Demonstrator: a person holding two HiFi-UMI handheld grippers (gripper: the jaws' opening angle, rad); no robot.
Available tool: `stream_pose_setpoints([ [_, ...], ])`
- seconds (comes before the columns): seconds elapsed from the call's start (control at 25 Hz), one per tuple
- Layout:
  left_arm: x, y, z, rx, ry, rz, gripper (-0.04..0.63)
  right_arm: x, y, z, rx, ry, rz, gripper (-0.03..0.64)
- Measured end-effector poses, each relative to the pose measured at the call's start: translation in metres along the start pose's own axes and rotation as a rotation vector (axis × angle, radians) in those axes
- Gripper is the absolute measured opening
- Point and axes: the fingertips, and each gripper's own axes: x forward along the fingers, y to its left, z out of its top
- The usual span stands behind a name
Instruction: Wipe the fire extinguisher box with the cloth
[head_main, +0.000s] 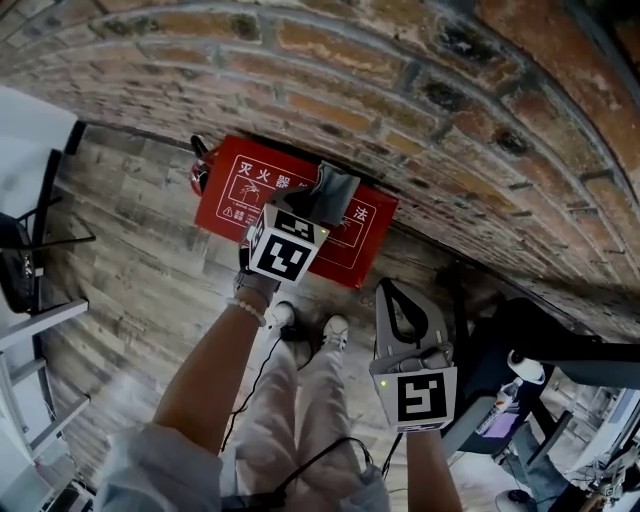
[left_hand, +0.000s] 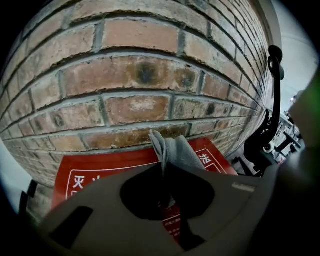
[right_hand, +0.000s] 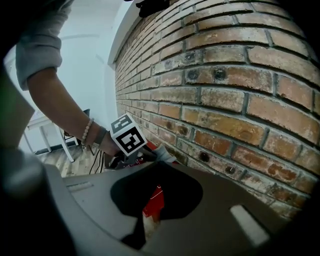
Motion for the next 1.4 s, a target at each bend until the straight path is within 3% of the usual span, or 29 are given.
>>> stream_pose_setpoints([
  [0.6, -0.018, 0.063, -0.008, -0.007, -0.013, 0.050, 0.009, 0.023, 0.032, 0.009, -0.031, 0.019, 0.024, 0.008],
  [1.4, -0.052, 0.155, -0.031, -0.027, -0.003, 0.171, 0.010, 0.052, 0.067, 0.016, -0.059, 0.049, 0.078, 0.008],
])
